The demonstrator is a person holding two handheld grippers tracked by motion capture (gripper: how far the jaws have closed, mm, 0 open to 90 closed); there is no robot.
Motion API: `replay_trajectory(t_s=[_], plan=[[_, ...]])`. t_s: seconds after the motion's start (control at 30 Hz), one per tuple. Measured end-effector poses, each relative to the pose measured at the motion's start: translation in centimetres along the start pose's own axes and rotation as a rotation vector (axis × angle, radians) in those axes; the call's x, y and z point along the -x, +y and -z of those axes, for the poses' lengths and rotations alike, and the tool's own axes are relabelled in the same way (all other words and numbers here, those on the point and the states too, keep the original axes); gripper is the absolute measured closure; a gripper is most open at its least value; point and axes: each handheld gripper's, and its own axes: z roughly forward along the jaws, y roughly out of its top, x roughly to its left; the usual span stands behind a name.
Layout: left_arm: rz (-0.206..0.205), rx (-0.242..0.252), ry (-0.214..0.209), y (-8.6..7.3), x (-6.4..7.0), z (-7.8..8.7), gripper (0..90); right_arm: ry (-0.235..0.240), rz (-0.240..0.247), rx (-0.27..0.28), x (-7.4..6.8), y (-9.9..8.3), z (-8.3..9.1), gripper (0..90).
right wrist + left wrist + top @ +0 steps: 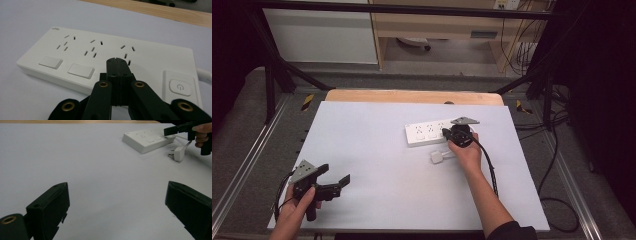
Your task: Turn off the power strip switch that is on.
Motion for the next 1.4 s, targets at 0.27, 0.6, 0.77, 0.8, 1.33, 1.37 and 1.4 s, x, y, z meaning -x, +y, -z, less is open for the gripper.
replay_trajectory(t_s=[0.27, 0.6, 0.77, 0.8, 1.33, 1.37, 1.4], plan=[[0.000, 0.000, 0.000, 0.00, -0.01, 0.01, 5.5, 0.001, 0.001, 0.007, -0.30, 0.00, -0.36, 90.0], [0.003, 0.001, 0.000, 0.00, 0.00, 0.01, 5.4, 0.003, 0.006, 0.010, -0.51, -0.03, -0.46, 90.0], [-0.001, -0.001, 0.000, 0.00, -0.01, 0.00, 5.5, 0.007, 0.007, 0.011, -0.62, -0.04, -0.49, 90.0], [-0.001, -0.001, 0.000, 0.00, 0.00, 0.00, 5.5, 0.006, 0.007, 0.012, -0.62, -0.05, -0.49, 90.0], [0.001, -0.003, 0.000, -0.02, 0.01, -0.01, 5.5, -0.009, 0.000, 0.018, -0.85, -0.19, -0.48, 90.0], [0.001, -0.003, 0.000, -0.02, 0.01, -0.01, 5.5, -0.010, 0.000, 0.019, -0.86, -0.21, -0.49, 90.0], [0.001, -0.002, 0.000, -0.02, 0.01, -0.01, 5.5, -0.010, 0.000, 0.019, -0.86, -0.21, -0.49, 90.0]])
